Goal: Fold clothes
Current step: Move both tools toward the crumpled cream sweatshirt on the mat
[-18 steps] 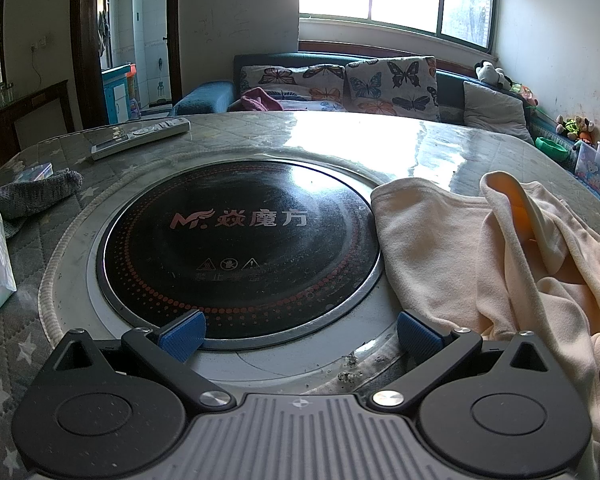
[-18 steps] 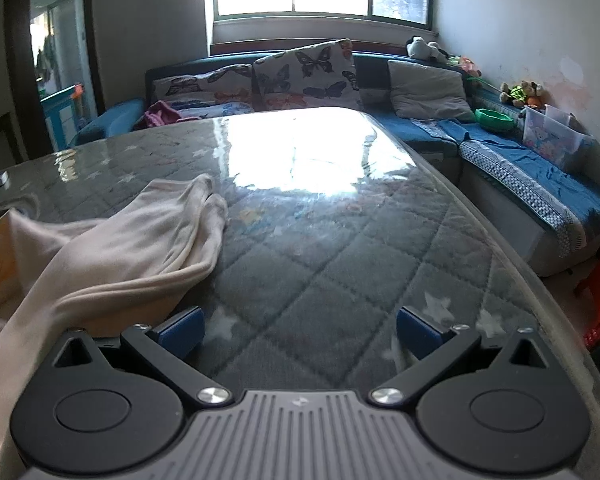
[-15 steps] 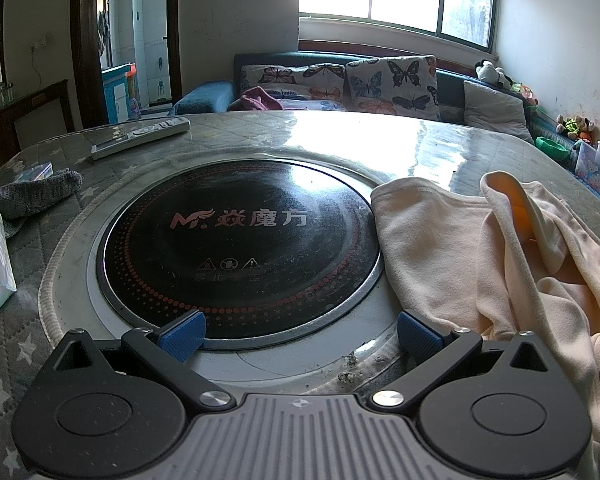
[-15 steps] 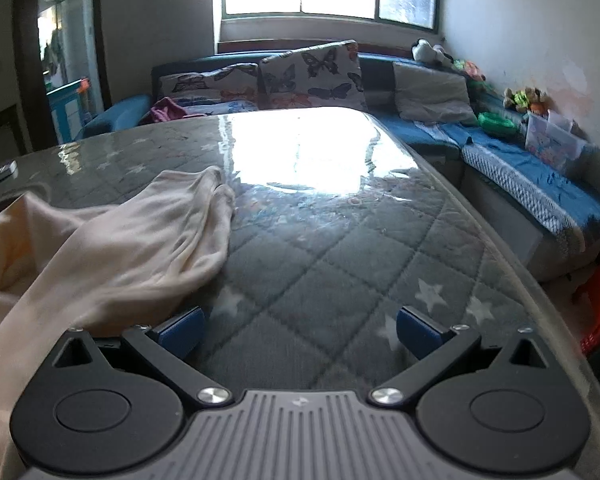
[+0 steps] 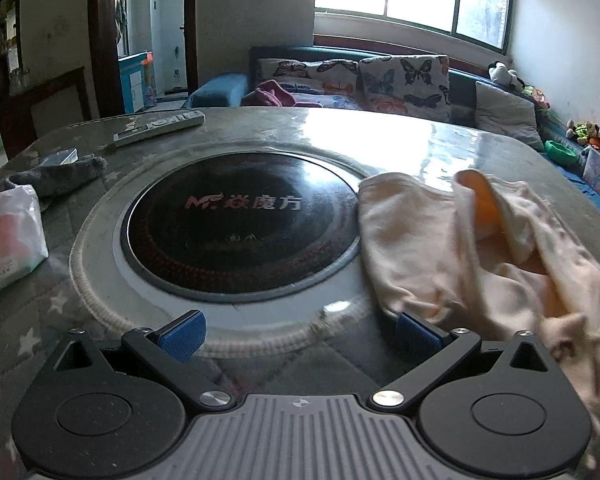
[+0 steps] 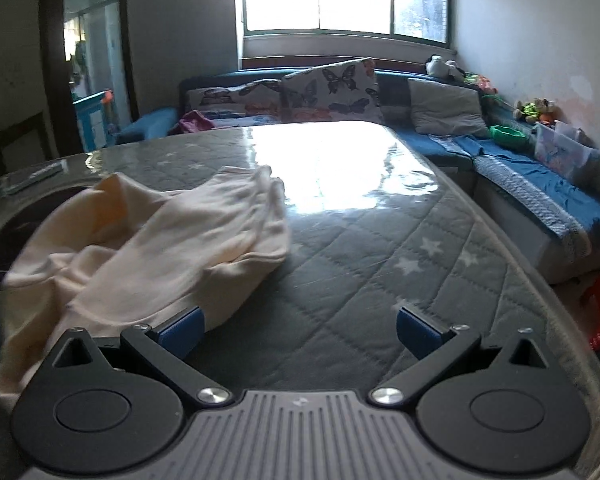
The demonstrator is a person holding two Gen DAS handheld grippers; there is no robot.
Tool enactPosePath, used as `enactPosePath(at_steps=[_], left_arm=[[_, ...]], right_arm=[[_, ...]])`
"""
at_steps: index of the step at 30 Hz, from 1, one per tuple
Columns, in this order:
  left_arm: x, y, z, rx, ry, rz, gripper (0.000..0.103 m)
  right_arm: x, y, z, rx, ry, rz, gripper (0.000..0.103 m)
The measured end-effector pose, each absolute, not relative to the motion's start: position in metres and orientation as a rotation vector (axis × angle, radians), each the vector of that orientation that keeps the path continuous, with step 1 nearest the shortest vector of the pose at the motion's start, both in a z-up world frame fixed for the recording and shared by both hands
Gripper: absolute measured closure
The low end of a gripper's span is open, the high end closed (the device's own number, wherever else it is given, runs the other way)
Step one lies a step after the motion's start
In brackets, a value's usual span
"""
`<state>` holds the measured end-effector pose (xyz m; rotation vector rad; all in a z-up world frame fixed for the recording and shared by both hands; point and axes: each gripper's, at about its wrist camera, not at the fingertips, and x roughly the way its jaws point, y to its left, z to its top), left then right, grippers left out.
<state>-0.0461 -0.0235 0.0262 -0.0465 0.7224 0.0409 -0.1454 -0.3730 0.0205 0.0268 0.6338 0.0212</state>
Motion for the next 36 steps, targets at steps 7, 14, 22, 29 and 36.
enactPosePath(at_steps=[7, 14, 22, 29, 36], left_arm=[[-0.068, -0.035, 0.033, -0.052, 0.755, 0.055, 0.0], [-0.079, -0.05, 0.032, -0.018, 0.771, 0.034, 0.0], [-0.089, -0.057, 0.033, 0.006, 0.781, 0.016, 0.0], [-0.095, -0.063, 0.036, 0.03, 0.782, 0.003, 0.0], [-0.099, -0.067, 0.036, 0.042, 0.782, -0.007, 0.0]], right_arm=[[-0.155, -0.35, 0.022, 0.014, 0.65, 0.085, 0.0], [-0.165, -0.339, 0.018, 0.03, 0.684, 0.132, 0.0], [-0.177, -0.331, 0.015, 0.006, 0.711, 0.163, 0.0], [-0.183, -0.323, 0.018, -0.012, 0.706, 0.191, 0.0], [-0.185, -0.318, 0.019, -0.024, 0.709, 0.204, 0.0]])
